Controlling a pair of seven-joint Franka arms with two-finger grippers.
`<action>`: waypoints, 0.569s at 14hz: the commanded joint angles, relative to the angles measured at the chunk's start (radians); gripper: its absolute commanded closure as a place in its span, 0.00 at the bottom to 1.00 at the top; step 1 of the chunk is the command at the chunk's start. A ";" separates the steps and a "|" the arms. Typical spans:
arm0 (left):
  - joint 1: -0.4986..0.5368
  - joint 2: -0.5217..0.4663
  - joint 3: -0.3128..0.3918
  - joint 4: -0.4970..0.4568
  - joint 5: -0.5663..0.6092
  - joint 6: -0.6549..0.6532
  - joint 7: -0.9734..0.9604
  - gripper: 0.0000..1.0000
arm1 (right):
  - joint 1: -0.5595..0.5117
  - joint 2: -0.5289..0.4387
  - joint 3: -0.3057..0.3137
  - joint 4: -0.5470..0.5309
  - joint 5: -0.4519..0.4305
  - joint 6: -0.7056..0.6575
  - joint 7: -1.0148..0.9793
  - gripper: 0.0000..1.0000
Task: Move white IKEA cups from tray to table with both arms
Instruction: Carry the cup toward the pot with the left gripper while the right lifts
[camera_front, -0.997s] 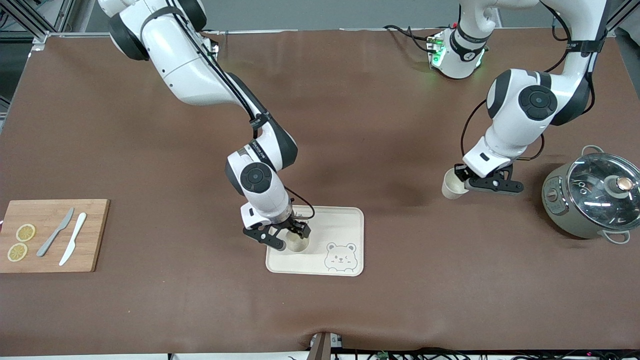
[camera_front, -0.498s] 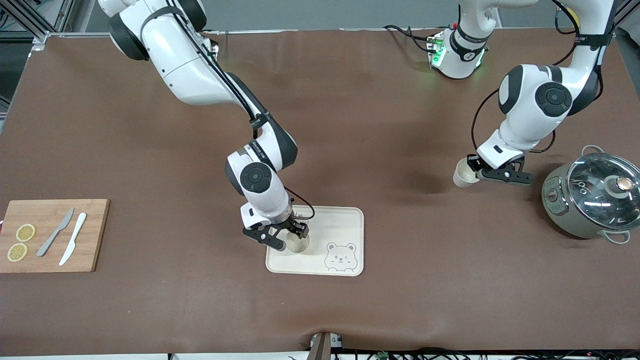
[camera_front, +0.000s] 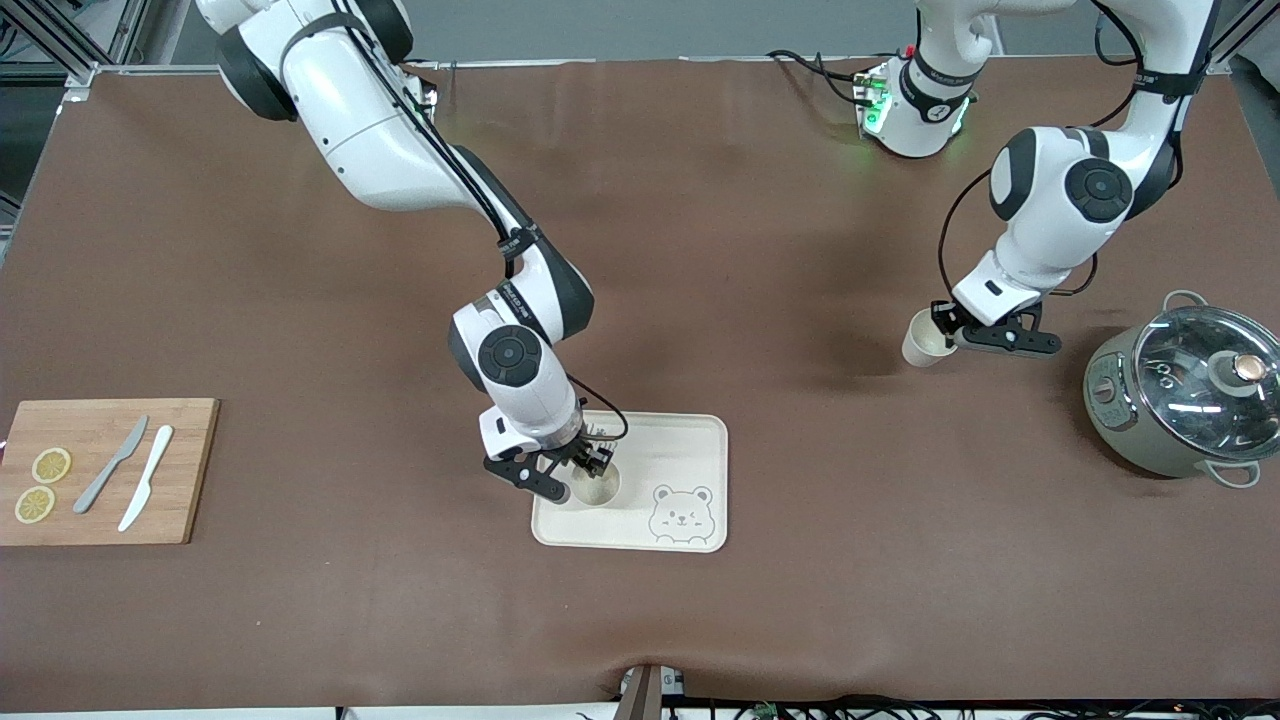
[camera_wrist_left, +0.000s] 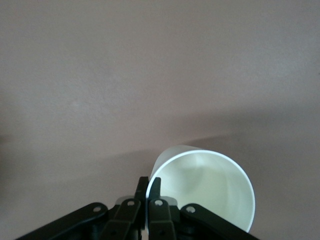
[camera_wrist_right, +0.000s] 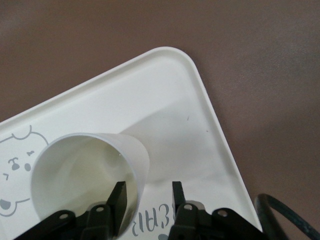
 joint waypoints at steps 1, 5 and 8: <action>0.049 -0.022 -0.008 -0.040 -0.174 0.038 0.193 1.00 | 0.001 0.011 -0.001 0.022 0.002 0.000 0.011 0.71; 0.109 0.011 -0.007 -0.040 -0.290 0.050 0.381 1.00 | 0.000 0.011 -0.001 0.022 0.001 0.000 0.006 0.95; 0.168 0.049 -0.004 -0.021 -0.290 0.053 0.477 1.00 | -0.002 0.011 -0.001 0.026 0.001 0.000 0.003 1.00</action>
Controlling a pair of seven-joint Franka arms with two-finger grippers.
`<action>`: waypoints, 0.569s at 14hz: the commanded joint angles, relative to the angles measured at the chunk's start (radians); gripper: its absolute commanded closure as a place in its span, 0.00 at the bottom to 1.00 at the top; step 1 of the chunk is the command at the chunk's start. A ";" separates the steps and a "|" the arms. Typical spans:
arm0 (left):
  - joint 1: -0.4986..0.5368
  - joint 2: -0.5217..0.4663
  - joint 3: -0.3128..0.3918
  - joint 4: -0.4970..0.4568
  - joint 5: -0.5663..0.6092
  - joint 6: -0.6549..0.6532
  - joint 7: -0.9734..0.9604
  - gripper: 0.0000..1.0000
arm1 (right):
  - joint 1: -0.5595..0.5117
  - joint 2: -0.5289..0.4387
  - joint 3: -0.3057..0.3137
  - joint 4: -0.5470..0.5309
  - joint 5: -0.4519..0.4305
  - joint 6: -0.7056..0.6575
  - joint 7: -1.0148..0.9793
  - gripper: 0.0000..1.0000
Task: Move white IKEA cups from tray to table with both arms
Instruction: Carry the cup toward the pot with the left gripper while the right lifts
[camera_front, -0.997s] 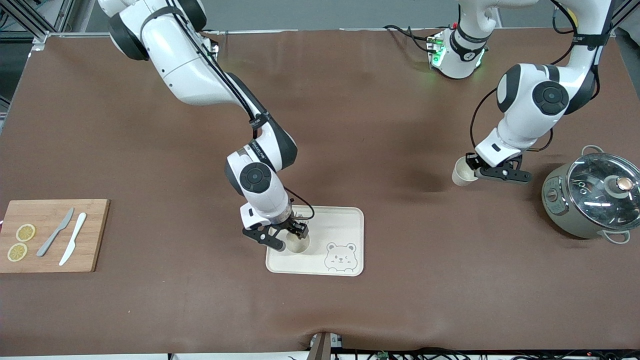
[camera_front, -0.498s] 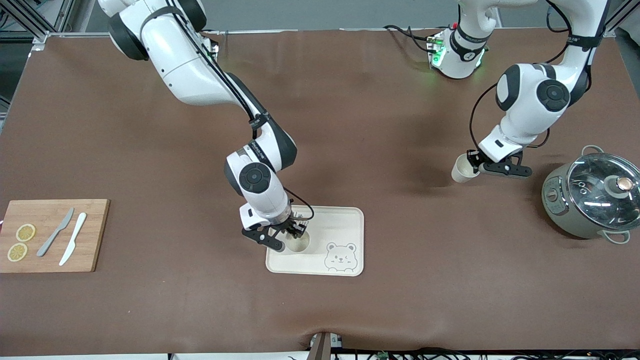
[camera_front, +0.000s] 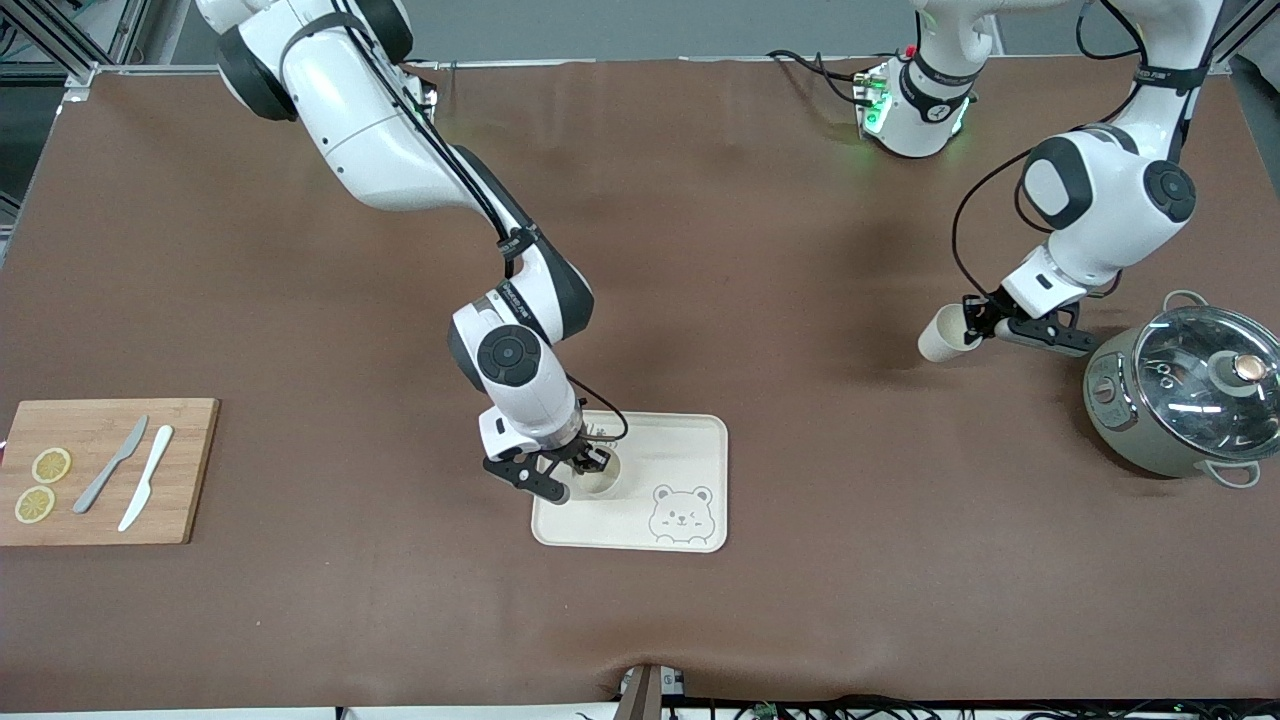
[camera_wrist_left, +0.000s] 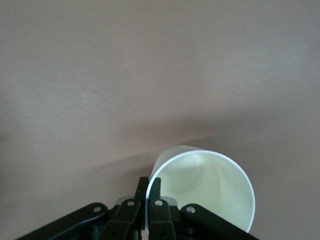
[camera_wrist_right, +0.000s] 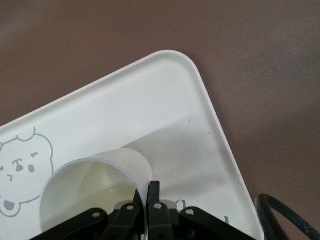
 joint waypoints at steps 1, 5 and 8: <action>0.049 0.053 -0.004 0.023 -0.023 0.034 0.103 1.00 | -0.005 0.011 0.000 0.024 0.002 -0.003 0.003 1.00; 0.079 0.161 -0.005 0.057 -0.023 0.145 0.157 1.00 | -0.008 0.006 0.000 0.024 0.002 -0.013 0.002 1.00; 0.079 0.192 -0.005 0.081 -0.024 0.166 0.154 1.00 | -0.008 -0.006 0.000 0.024 0.002 -0.029 0.002 1.00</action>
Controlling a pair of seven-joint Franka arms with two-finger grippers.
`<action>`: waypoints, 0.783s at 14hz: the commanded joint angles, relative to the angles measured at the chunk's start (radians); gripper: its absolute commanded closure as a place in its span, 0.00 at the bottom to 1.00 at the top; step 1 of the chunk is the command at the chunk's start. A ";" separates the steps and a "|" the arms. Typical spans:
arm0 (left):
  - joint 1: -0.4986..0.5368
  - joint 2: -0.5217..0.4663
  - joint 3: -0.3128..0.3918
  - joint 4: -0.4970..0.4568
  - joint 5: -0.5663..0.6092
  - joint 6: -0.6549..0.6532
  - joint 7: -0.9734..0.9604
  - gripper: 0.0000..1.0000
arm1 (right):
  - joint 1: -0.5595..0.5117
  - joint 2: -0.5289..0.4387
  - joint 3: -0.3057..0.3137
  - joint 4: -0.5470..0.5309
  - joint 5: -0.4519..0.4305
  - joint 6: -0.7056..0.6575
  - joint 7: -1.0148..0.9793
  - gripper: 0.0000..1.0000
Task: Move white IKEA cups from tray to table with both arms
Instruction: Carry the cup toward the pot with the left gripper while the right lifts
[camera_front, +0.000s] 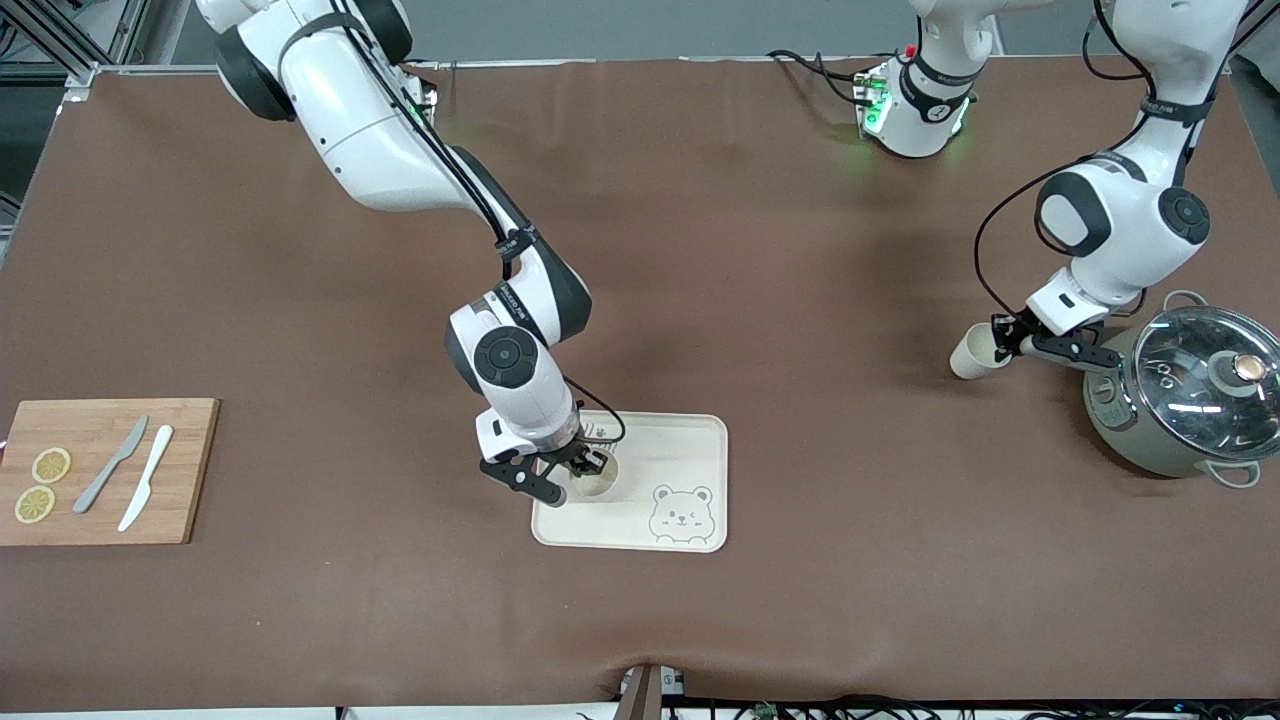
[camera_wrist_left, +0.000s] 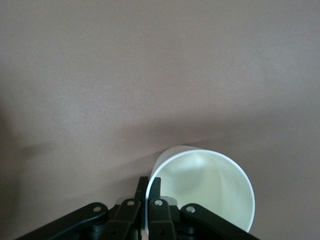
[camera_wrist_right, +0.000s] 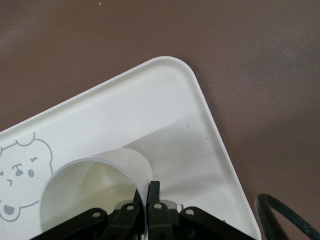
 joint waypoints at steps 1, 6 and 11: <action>0.000 0.035 -0.005 0.035 -0.024 0.021 0.020 1.00 | -0.005 -0.015 0.004 0.019 0.002 -0.044 0.000 1.00; -0.003 0.041 -0.005 0.040 -0.024 0.027 0.012 1.00 | -0.004 -0.075 0.014 0.059 0.010 -0.228 -0.001 1.00; -0.012 0.043 -0.010 0.037 -0.024 0.054 0.017 0.96 | -0.051 -0.236 0.011 0.045 0.022 -0.403 -0.159 1.00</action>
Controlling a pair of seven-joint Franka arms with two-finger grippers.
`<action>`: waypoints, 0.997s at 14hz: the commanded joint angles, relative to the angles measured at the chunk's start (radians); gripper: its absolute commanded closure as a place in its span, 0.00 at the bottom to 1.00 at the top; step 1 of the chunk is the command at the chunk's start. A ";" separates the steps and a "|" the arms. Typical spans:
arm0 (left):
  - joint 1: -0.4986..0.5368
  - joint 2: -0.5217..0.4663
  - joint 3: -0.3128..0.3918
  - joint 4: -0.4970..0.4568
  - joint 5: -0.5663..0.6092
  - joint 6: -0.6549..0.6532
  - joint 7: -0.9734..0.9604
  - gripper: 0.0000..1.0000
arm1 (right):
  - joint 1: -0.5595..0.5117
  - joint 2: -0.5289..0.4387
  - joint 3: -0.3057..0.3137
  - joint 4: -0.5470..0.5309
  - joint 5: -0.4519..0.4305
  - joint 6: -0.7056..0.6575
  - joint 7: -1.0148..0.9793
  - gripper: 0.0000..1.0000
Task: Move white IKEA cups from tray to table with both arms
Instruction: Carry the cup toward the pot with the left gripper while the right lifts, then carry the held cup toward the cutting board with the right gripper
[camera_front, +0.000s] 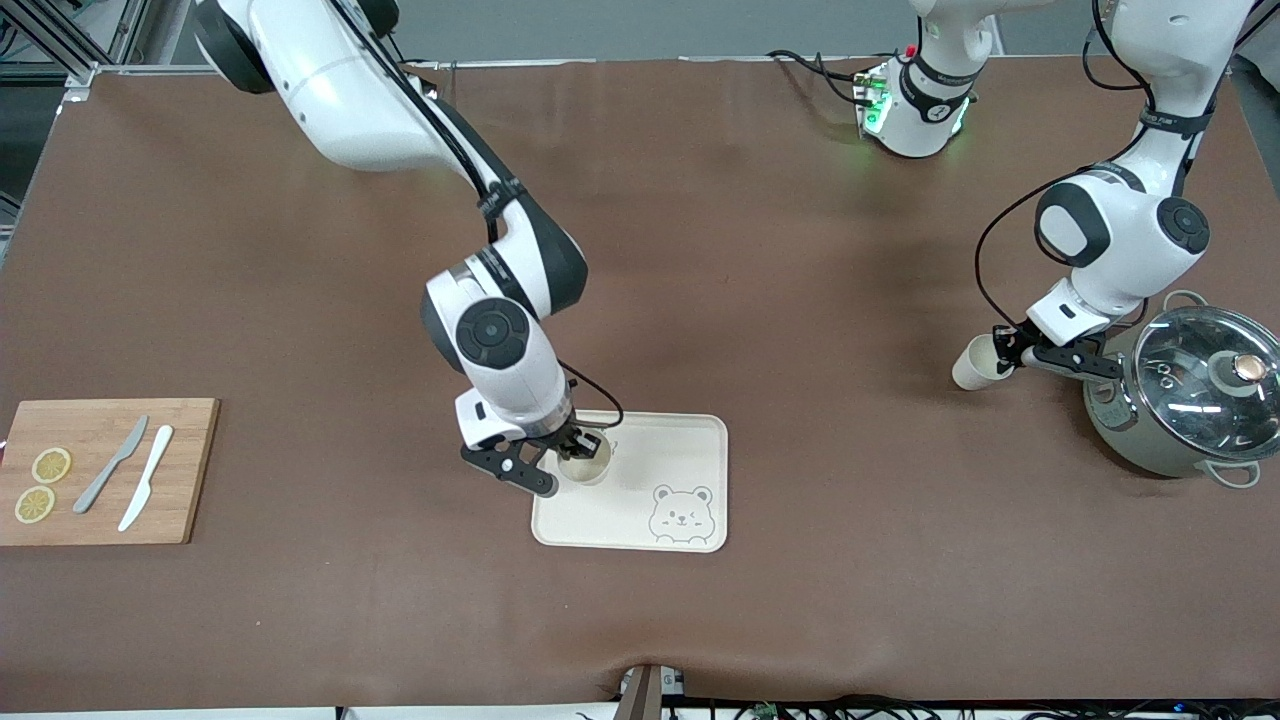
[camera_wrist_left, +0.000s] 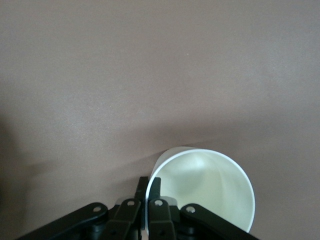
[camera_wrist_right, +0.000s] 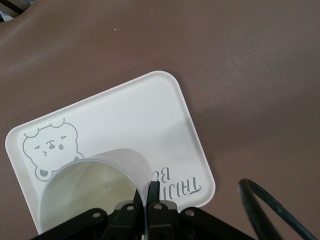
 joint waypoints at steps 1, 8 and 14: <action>-0.004 0.022 -0.009 0.008 -0.024 0.046 0.017 0.90 | -0.067 -0.120 0.008 -0.040 0.045 -0.127 -0.145 1.00; -0.003 0.054 -0.017 0.008 -0.023 0.113 0.020 0.58 | -0.233 -0.341 0.006 -0.171 0.097 -0.317 -0.472 1.00; 0.005 0.011 -0.015 -0.004 -0.024 0.106 0.023 0.56 | -0.417 -0.371 0.006 -0.172 0.097 -0.396 -0.798 1.00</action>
